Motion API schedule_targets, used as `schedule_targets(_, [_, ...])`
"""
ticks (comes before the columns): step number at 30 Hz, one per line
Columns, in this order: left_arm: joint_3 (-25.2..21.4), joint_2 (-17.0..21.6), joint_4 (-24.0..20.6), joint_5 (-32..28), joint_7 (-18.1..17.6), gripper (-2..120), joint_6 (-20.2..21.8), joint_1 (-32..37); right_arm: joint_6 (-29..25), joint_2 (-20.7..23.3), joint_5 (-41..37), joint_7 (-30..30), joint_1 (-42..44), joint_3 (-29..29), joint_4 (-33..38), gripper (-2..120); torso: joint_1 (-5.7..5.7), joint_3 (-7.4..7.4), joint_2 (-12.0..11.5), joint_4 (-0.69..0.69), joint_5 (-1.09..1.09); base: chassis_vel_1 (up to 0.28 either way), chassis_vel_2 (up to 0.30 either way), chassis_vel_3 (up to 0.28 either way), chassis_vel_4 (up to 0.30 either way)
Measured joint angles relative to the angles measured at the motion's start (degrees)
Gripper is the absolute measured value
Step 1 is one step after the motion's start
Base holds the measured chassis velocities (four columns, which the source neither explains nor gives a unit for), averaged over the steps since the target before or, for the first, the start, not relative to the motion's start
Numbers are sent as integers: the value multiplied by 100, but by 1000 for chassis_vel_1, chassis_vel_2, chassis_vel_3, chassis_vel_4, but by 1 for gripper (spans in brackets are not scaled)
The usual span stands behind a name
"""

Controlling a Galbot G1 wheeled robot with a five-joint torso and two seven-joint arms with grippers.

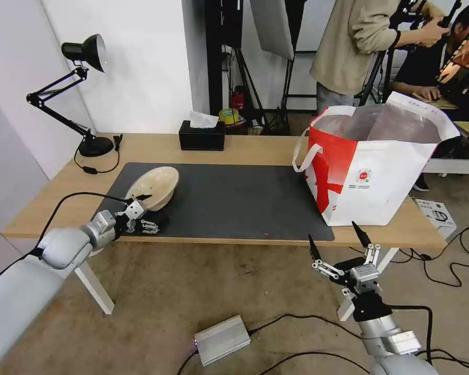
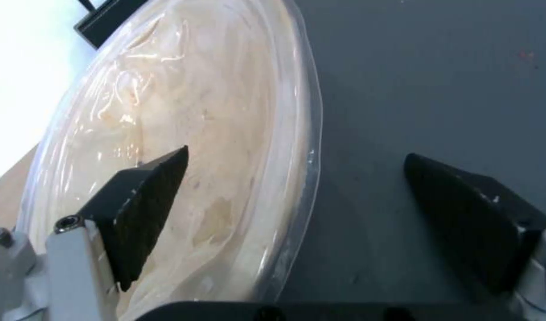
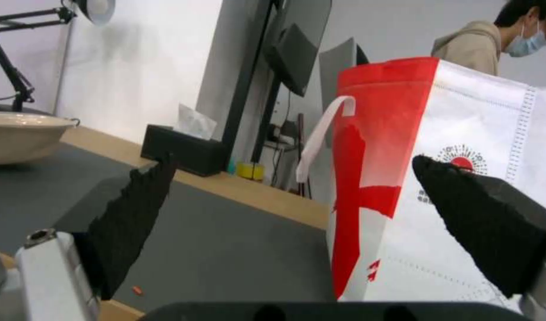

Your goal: Pick up the trash from the table and place it into the takeout bag.

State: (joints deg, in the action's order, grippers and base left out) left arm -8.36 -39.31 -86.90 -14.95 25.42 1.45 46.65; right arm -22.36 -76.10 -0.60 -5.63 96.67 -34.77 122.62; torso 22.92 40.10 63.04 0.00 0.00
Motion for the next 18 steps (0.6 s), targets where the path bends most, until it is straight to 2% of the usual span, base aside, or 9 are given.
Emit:
schedule_targets(10, [-16,-6,61,30,-2,87,-12,-12,0,0,0,0,0,0,0,100,0,0,0,0,0,0,0,0,0])
schedule_targets(14, [-15,-10,101,45,-3,79,-12,-34,0,0,0,0,0,0,0,100,0,0,0,0,0,0,0,0,0])
schedule_targets(18, [-13,-20,158,71,-5,62,-21,-47,0,0,0,0,0,0,0,100,0,0,0,0,0,0,0,0,0])
